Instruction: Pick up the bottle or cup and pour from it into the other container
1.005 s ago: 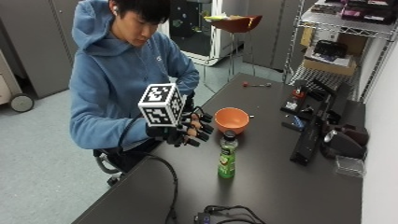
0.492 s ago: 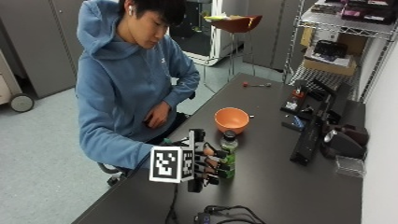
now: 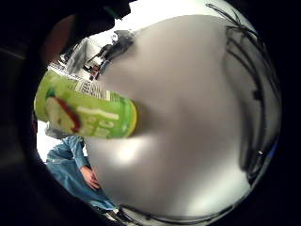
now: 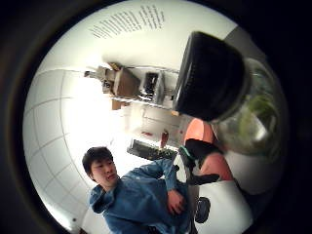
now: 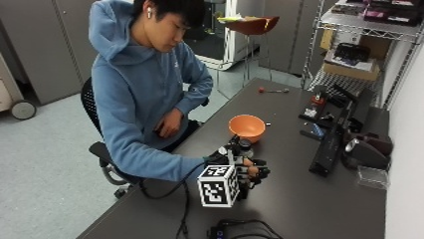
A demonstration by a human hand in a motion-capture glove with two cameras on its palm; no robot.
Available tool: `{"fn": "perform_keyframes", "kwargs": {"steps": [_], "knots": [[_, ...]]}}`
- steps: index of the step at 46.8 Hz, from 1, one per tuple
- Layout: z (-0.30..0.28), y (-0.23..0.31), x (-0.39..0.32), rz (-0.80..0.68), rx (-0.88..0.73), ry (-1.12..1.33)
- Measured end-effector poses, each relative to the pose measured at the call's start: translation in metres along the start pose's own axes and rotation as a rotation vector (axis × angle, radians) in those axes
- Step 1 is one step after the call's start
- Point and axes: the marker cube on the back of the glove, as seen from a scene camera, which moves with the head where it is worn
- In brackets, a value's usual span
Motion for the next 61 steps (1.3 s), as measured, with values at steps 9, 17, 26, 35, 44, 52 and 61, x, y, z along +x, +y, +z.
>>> {"fn": "perform_keyframes", "kwargs": {"steps": [9, 17, 26, 35, 44, 52, 61], "knots": [[0.021, -0.013, -0.004, -0.013, 0.132, -0.151], [0.038, -0.02, -0.014, -0.003, 0.157, -0.131], [0.055, -0.03, -0.053, -0.048, 0.021, 0.049], [0.076, -0.048, -0.114, -0.142, -0.141, 0.395], [0.095, -0.052, -0.148, -0.15, -0.485, 0.871], [0.127, -0.054, -0.161, -0.153, -0.656, 1.159], [0.165, -0.048, -0.168, -0.23, -0.784, 1.492]]}}
